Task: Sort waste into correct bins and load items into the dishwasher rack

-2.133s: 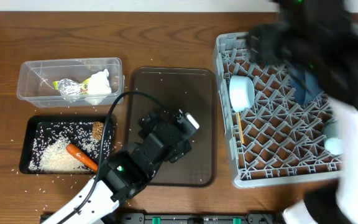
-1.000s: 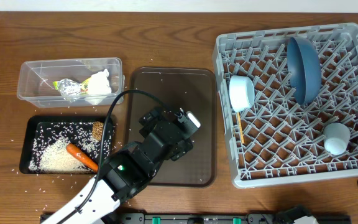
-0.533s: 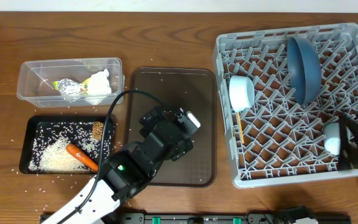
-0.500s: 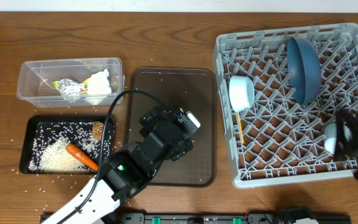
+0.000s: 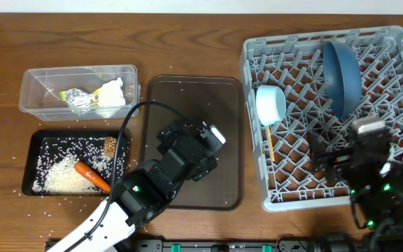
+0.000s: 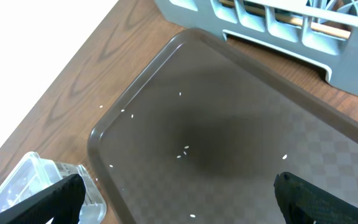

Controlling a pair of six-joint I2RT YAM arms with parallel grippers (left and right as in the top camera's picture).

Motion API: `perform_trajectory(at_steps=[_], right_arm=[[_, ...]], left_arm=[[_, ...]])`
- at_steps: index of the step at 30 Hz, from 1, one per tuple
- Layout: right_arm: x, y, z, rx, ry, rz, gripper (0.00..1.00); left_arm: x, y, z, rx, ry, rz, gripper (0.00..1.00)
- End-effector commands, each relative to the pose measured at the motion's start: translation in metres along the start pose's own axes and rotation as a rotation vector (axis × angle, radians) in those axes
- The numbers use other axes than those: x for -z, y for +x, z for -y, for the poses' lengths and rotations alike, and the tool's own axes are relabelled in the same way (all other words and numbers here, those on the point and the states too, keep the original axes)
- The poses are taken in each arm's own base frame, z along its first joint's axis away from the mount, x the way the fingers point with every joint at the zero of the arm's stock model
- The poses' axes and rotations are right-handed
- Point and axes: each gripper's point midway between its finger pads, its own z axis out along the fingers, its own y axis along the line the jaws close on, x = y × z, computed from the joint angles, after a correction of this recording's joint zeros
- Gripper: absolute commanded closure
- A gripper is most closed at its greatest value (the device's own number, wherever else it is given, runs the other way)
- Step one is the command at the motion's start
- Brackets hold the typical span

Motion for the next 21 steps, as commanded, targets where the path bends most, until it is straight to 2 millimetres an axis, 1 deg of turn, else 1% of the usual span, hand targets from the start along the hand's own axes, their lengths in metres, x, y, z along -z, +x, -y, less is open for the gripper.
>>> perform_trajectory(at_steps=[1,5,11,17,21], right_arm=[[-0.002,0.023,-0.004,0.029,-0.015,0.034,0.01],[-0.010,0.052,-0.006,0.035,-0.012,0.075,0.01],[-0.026,0.087,-0.007,0.042,-0.004,0.128,0.01],[-0.037,0.109,-0.008,0.051,0.003,0.189,0.01],[-0.040,0.117,-0.008,0.058,0.007,0.232,0.01]], left_arm=[[0.002,-0.005,-0.006,0.005,-0.019,0.007,0.02],[0.002,-0.005,-0.006,0.005,-0.019,0.007,0.02],[0.002,-0.005,-0.006,0.005,-0.019,0.007,0.02],[0.002,-0.005,-0.006,0.005,-0.019,0.007,0.02],[0.002,-0.005,-0.006,0.005,-0.019,0.007,0.02]])
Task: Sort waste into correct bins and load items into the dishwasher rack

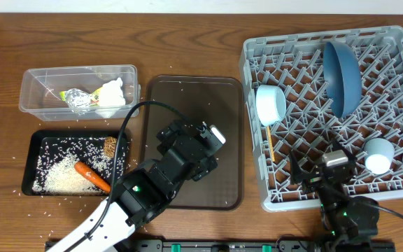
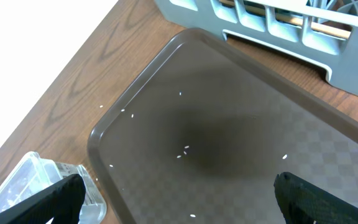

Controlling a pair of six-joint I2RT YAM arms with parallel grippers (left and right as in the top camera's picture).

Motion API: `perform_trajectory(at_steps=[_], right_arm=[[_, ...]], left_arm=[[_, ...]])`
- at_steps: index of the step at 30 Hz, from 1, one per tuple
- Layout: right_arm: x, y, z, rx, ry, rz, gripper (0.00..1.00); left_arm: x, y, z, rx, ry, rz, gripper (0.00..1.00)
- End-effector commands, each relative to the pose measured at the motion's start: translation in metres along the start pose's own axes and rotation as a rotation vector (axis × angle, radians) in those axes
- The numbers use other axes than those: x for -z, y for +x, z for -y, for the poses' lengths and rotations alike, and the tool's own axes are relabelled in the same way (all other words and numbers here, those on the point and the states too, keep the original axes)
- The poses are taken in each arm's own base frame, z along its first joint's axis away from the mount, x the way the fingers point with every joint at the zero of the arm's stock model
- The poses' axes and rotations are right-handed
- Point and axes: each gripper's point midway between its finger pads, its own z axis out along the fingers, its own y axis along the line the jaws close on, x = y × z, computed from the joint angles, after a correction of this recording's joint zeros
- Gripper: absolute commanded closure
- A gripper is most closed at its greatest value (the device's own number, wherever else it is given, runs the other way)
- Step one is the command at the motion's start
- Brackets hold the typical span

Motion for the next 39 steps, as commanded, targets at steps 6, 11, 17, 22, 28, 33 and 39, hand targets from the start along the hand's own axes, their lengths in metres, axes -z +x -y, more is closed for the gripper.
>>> perform_trajectory(at_steps=[6,11,17,22,28,33,39], right_arm=[[-0.0070,0.0139,0.0015,0.014,0.012,0.054,0.01],[-0.0073,0.0129,0.0017,0.015,0.013,0.063,0.01],[-0.0074,0.0136,0.0016,0.015,0.013,0.060,0.01],[-0.0074,0.0136,0.0016,0.015,0.013,0.060,0.01],[-0.0074,0.0136,0.0016,0.015,0.013,0.060,0.01],[-0.0074,0.0137,0.0016,0.015,0.013,0.060,0.01],[-0.0074,0.0138,0.0016,0.015,0.013,0.059,0.01]], left_arm=[[0.0015,-0.0054,-0.0058,0.006,-0.019,0.008,0.02],[0.0015,-0.0054,-0.0058,0.006,-0.019,0.008,0.02],[0.0015,-0.0053,-0.0058,0.006,-0.019,0.008,0.02],[0.0015,-0.0053,-0.0058,0.006,-0.019,0.008,0.02],[0.0015,-0.0053,-0.0058,0.006,-0.019,0.008,0.02],[0.0015,-0.0053,-0.0058,0.006,-0.019,0.008,0.02],[0.0096,-0.0071,-0.0096,0.017,-0.028,0.035,0.02]])
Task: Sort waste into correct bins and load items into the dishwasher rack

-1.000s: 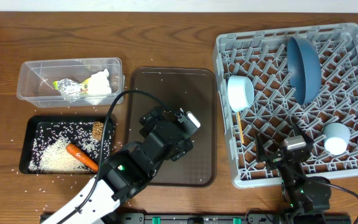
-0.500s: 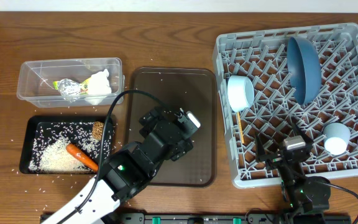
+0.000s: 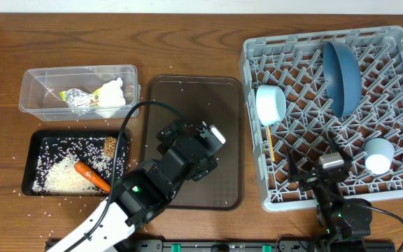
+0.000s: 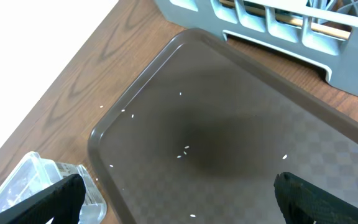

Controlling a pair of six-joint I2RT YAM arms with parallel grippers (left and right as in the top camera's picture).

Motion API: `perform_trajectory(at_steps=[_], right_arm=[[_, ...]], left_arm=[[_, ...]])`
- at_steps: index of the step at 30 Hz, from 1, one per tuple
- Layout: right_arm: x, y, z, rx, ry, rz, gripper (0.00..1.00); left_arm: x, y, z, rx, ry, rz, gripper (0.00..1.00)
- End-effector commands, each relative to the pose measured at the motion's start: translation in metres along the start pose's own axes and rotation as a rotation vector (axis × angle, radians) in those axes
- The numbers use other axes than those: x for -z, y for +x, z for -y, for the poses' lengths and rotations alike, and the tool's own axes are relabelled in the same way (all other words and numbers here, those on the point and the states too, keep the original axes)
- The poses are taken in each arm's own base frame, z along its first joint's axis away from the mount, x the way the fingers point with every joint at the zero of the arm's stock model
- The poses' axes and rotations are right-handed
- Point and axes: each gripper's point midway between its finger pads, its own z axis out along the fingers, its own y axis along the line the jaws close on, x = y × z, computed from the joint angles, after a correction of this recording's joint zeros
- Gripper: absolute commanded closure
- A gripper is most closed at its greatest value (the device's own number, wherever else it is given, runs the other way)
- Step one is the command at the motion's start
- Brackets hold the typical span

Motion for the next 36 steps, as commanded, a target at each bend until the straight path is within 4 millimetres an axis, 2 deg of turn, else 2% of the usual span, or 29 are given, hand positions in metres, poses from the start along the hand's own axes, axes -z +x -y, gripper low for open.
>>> perform_trajectory(at_steps=[1,5,8,12,15,18,22,26,29,33,36], right_arm=[[0.000,0.001,0.002,0.006,0.006,0.002,0.01],[0.000,0.001,0.002,0.006,0.006,0.002,0.01],[0.000,0.001,0.002,0.006,0.006,0.002,0.01],[0.000,0.001,0.002,0.006,0.006,0.002,0.01],[0.000,0.001,0.002,0.006,0.006,0.002,0.01],[0.000,0.001,0.002,0.006,0.006,0.002,0.01],[0.000,0.001,0.002,0.006,0.006,0.002,0.01],[0.000,0.001,0.002,0.006,0.006,0.002,0.01],[0.000,0.001,0.002,0.006,0.006,0.002,0.01],[0.000,0.001,0.002,0.006,0.006,0.002,0.01],[0.000,0.001,0.002,0.006,0.006,0.002,0.01]], left_arm=[[0.011,-0.005,-0.012,0.022,-0.033,0.038,0.02],[0.019,0.004,-0.029,0.065,-0.080,0.048,0.02],[0.030,0.012,-0.056,0.127,-0.154,0.065,0.02],[0.059,0.025,-0.101,0.232,-0.295,0.109,0.02],[0.081,0.031,-0.125,0.290,-0.387,0.144,0.02],[0.107,0.038,-0.147,0.342,-0.484,0.186,0.02],[0.134,0.047,-0.165,0.389,-0.585,0.222,0.02],[0.151,0.053,-0.173,0.414,-0.647,0.243,0.02],[0.153,0.059,-0.174,0.422,-0.666,0.239,0.02],[0.141,0.082,-0.166,0.430,-0.670,0.191,0.02],[0.122,0.115,-0.151,0.441,-0.659,0.113,0.02]])
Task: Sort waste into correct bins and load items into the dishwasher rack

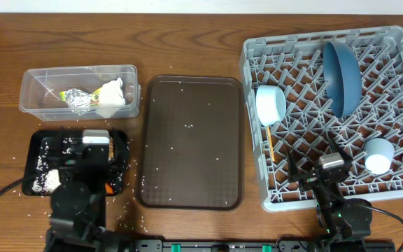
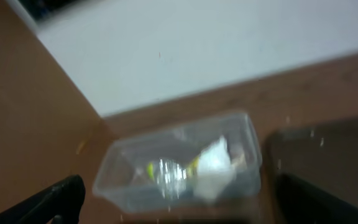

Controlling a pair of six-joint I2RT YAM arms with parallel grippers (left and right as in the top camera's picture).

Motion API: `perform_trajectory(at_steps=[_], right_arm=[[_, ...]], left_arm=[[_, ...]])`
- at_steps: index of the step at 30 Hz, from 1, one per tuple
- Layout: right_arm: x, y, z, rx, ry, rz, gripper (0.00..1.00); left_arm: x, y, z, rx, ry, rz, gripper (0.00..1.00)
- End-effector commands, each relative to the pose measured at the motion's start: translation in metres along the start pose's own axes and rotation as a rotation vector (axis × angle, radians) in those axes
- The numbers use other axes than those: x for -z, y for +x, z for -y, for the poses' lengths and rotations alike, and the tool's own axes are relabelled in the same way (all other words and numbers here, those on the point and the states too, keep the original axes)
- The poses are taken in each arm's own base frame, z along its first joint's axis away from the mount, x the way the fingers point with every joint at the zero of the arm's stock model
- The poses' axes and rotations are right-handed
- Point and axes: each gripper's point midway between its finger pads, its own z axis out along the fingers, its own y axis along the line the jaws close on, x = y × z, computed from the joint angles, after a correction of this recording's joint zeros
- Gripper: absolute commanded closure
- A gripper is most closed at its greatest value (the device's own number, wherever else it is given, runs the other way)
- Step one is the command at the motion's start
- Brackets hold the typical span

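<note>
My left gripper (image 1: 86,148) stands open above the black tray (image 1: 35,140) of rice at the front left, hiding most of it. The blurred left wrist view has the gripper (image 2: 179,208) facing the clear bin (image 2: 179,165), its fingers (image 2: 58,199) wide apart with nothing between them. The clear bin (image 1: 79,89) holds a foil wrapper (image 1: 75,99) and white crumpled paper (image 1: 110,94). The grey dishwasher rack (image 1: 257,119) holds a dark blue bowl (image 1: 341,66), two pale blue cups (image 1: 270,103) (image 1: 380,154) and a wooden stick (image 1: 269,143). My right gripper (image 1: 313,171) sits open at the rack's front edge.
A brown serving tray (image 1: 191,140) lies between the bins and the rack, with only scattered rice grains on it. Rice grains also dot the wooden table (image 1: 187,42) around the black tray. A white item shows at the rack's right edge.
My left arm has gone from above the brown tray to the front left, over the black tray. Its wrist view now faces the clear bin. The right arm has not moved.
At first my right arm was over the rack's front right corner and my left gripper hung open above the brown tray. Then the right arm was back at the rack's front edge and a pale blue cup showed in the rack. Now the left arm has drawn back too.
</note>
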Motion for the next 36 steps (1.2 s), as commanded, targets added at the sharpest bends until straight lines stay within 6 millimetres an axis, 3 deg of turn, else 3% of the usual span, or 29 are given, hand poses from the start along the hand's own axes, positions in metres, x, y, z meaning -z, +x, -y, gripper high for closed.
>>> perform_trajectory(at_steps=[1,4,8,12,20,22,25,28,31,36], right_arm=[[0.000,0.001,0.002,0.007,0.006,0.001,0.01],[0.000,0.001,0.002,0.007,0.007,0.001,0.01],[0.000,0.001,0.002,0.007,0.006,0.001,0.01],[0.000,0.001,0.002,0.007,0.006,0.001,0.01],[0.000,0.001,0.002,0.007,0.006,0.001,0.01],[0.000,0.001,0.002,0.007,0.006,0.001,0.01],[0.000,0.001,0.002,0.007,0.006,0.001,0.01],[0.000,0.001,0.002,0.007,0.006,0.001,0.01],[0.000,0.001,0.002,0.007,0.007,0.001,0.01],[0.000,0.001,0.002,0.007,0.006,0.001,0.01]], left_arm=[[-0.005,0.039,0.004,-0.012,-0.022,-0.068,0.02],[-0.005,0.077,0.007,-0.027,-0.038,-0.133,0.02],[0.010,0.127,0.014,-0.078,-0.005,-0.301,0.02],[0.017,0.144,0.003,-0.163,-0.056,-0.381,0.02],[0.017,0.143,0.000,-0.177,-0.072,-0.379,0.02],[0.013,0.132,0.009,-0.152,-0.024,-0.325,0.02],[0.006,0.097,0.026,-0.095,0.076,-0.160,0.02],[0.000,0.072,0.030,-0.022,0.089,-0.038,0.02],[-0.006,0.062,0.024,0.100,0.055,0.024,0.02],[-0.006,0.069,0.025,0.240,0.045,0.057,0.02]])
